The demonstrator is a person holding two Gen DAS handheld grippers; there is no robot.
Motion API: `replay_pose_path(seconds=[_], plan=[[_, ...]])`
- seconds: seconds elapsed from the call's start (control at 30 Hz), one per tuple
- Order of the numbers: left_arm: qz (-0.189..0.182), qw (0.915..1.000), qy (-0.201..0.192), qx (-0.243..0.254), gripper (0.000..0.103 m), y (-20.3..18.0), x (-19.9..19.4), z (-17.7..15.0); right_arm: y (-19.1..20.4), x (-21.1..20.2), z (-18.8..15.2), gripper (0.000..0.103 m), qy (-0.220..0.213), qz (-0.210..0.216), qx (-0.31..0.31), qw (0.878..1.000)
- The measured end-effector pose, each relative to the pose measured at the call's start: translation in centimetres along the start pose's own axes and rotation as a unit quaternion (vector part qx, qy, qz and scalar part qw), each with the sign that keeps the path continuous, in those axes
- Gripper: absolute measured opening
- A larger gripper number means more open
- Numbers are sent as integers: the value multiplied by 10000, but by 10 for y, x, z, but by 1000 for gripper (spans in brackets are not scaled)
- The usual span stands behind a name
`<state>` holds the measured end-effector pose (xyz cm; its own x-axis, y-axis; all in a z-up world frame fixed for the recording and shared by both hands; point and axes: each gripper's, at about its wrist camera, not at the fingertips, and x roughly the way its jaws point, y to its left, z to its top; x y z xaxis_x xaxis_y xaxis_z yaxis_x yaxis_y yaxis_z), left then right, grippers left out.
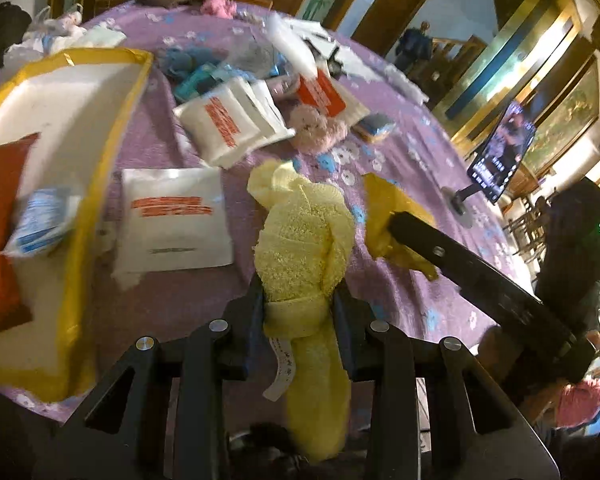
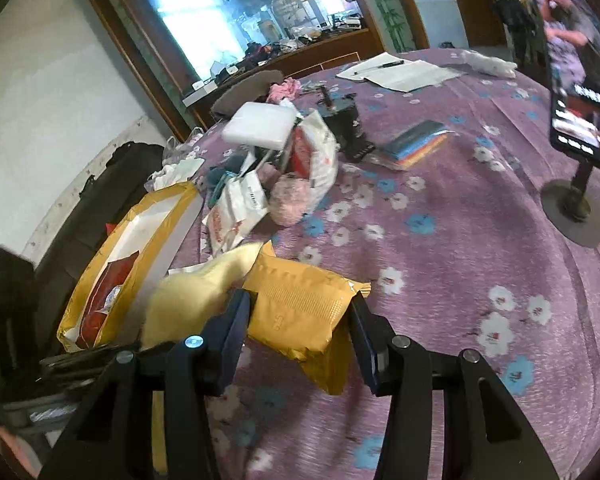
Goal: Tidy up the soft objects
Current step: 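Grasp the yellow fuzzy towel with left gripper while right holds the pouch, then carry towel and pouch into the yellow-rimmed tray and open both grippers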
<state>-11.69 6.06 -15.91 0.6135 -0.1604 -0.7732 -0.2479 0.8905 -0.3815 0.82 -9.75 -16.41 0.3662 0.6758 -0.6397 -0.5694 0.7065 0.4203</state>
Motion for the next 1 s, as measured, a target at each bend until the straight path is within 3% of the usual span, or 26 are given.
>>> replay_pose_path(seconds=[0.53,0.7,0.87,1.0], plan=[[-413,9928,-858,-729,31,26,-44,-9,22,-2,0,49,-108,136,-204,9996],[-720,9889,-853,-982,31,28,-57,-1,22,-9,1,49,-167,239,-276,9992],[-79,9871,-1299,-930,31,33,-89,15,33,3,15,49,69,690,-223,9973],[305,9821,-1419,-1202,31,63,-103,17,64,12,20,49,117,1124,-477,9924]])
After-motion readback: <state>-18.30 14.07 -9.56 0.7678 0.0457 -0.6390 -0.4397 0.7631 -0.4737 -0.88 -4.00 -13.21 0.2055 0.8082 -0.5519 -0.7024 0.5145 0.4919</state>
